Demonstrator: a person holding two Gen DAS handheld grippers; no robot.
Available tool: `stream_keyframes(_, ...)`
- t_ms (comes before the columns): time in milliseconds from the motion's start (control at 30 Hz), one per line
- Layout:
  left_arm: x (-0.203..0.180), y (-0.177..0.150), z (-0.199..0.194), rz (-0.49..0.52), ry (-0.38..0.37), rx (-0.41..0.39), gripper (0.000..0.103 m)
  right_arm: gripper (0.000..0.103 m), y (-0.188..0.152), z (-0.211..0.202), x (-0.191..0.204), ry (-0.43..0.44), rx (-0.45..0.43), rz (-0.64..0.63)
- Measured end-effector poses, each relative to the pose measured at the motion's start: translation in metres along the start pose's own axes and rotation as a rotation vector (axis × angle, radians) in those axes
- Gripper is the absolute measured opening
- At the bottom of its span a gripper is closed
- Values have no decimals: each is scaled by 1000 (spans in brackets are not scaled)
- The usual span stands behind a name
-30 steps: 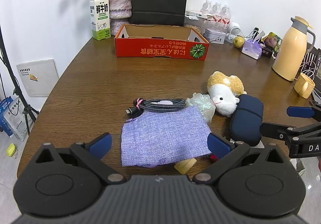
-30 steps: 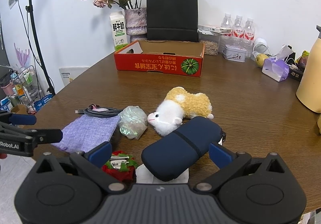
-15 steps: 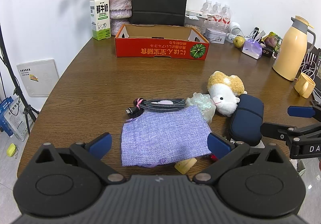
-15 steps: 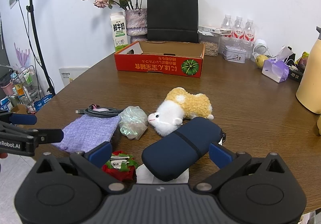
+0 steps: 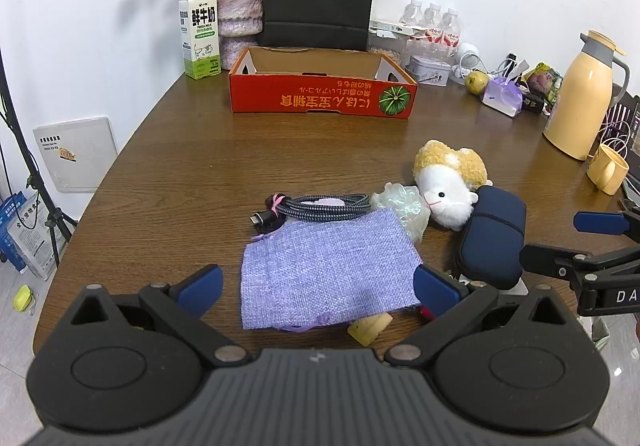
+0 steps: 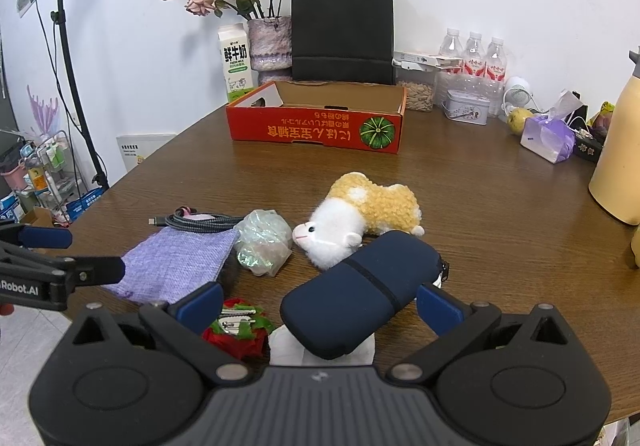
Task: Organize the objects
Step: 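Move the left tool toward the yellow block while the right tool approaches the white tissue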
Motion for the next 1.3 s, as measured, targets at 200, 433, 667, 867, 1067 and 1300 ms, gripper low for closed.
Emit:
stream_keyframes(200,0,-1,1,-2,0,1,103,103,0,0,0,0,-1,0)
stream_keyframes(433,0,-1,1,-2,0,2,103,103,-1,0,0,0,-1,0)
stream_keyframes(667,0,-1,1,-1,0,1,103,103,-1,0,0,0,-1,-1)
stream_keyframes(867,0,-4,1,0,-1,0,103,103,-1,0,0,0,-1,-1)
stream_keyframes(1067,-2,-6,1,4,-1,1,103,103,-1,-1,1,-1,-2,-1)
stream_keyframes(1300,-4,-9,0,7,-7,2,103,103,-4,-1,-4,-8,-1,-2)
Point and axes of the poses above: each gripper's, at about its wrist camera, not at the fingertips, and z roughly the way its jaws point, x to its left, y to its top, the point moved 6 cm from there along z, roughly the way its jaws point, and after that the axes turned 15 degrees about -x, right-handed, at the moved point
